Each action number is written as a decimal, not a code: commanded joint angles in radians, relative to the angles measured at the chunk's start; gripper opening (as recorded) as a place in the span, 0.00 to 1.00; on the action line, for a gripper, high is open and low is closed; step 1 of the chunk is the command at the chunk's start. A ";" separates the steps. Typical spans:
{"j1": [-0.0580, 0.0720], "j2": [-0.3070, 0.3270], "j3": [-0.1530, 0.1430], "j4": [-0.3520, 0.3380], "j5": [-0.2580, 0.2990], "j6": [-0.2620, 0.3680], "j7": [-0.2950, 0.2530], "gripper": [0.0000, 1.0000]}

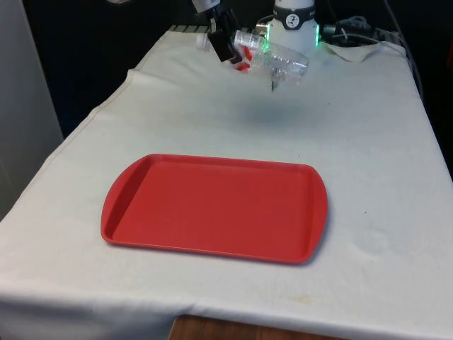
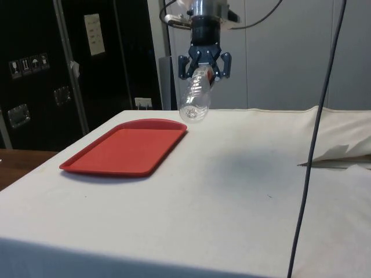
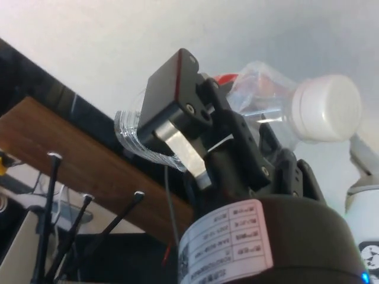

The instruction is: Place the bottle upright on the tray.

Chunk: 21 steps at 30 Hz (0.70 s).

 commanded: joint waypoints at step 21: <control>0.004 0.010 0.028 -0.003 -0.153 0.101 0.105 0.28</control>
